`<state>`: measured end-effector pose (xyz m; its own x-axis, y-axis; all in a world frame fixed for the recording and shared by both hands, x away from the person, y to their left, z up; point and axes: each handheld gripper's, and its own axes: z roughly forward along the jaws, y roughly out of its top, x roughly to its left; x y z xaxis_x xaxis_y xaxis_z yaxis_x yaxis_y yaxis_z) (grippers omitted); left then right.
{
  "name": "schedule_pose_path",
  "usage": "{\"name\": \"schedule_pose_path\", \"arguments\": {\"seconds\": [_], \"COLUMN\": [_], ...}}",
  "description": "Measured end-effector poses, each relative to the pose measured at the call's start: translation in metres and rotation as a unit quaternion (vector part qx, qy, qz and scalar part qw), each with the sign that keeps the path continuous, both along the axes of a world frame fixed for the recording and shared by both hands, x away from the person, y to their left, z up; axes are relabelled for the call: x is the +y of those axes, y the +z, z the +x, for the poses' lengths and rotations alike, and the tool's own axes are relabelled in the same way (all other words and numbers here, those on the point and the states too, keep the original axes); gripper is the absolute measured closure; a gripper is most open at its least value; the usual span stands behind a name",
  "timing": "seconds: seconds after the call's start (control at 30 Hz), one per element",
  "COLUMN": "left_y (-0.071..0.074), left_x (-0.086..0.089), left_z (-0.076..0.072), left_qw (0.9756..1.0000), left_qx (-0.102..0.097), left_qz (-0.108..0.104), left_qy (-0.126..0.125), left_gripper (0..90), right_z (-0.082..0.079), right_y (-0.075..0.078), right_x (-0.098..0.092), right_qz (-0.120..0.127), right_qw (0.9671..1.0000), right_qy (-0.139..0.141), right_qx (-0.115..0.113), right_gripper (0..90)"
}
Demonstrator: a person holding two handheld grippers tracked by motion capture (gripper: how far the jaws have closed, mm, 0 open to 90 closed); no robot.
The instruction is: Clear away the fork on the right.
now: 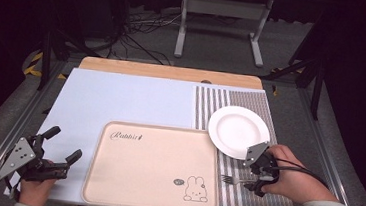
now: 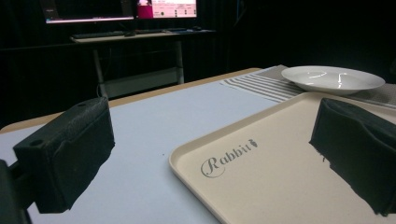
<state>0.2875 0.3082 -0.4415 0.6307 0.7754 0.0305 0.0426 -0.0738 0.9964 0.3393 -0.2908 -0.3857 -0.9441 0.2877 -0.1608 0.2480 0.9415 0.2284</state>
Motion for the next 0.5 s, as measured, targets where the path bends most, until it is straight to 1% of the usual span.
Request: {"name": "schedule_pose_path", "arguments": {"seconds": [0.07,0.17,0.2,0.23,0.27,0.33,0.37,0.4,0.43,0.47,0.5], "left_y": [0.000,0.000,0.000,0.000,0.000,0.000,0.000,0.000,0.000,0.000,0.000], "left_x": [0.000,0.000,0.000,0.000,0.000,0.000,0.000,0.000,0.000,0.000,0.000], "left_z": [0.000,0.000,0.000,0.000,0.000,0.000,0.000,0.000,0.000,0.000,0.000], "left_qw": [1.0000,1.0000,1.0000,1.0000,1.0000,1.0000,1.0000,1.0000,1.0000,1.0000,1.0000], "left_qx": [0.000,0.001,0.000,0.000,0.000,0.000,0.001,0.001,0.001,0.000,0.000], "left_qz": [0.001,0.000,-0.001,-0.001,0.000,-0.001,-0.001,-0.001,-0.001,-0.001,-0.001], "left_qy": [0.000,0.000,0.000,0.001,0.001,0.000,0.000,0.000,0.000,0.000,0.001], "left_gripper": [0.3,0.3,0.2,0.2,0.3,0.3,0.3,0.3,0.3,0.3,0.3], "right_z": [0.000,0.001,0.001,0.001,0.001,0.003,0.003,0.003,0.004,0.005,0.005], "right_y": [-0.002,-0.006,-0.006,-0.007,-0.008,-0.010,-0.011,-0.012,-0.013,-0.015,-0.016], "right_x": [0.001,0.002,0.003,0.004,0.004,0.005,0.006,0.006,0.006,0.006,0.006], "right_qz": [-0.009,-0.016,-0.021,-0.025,-0.029,-0.035,-0.038,-0.039,-0.046,-0.050,-0.057], "right_qw": [0.9999,0.9996,0.9994,0.9988,0.9984,0.9973,0.9971,0.9968,0.9957,0.9950,0.9937], "right_qy": [0.004,0.019,0.025,0.036,0.043,0.061,0.062,0.064,0.072,0.078,0.090], "right_qx": [0.006,0.015,0.014,0.018,0.020,0.022,0.023,0.029,0.035,0.038,0.036], "right_gripper": [9.6,14.0,17.4,20.9,22.2,28.4,31.8,36.1,39.0,39.9,43.8]}}
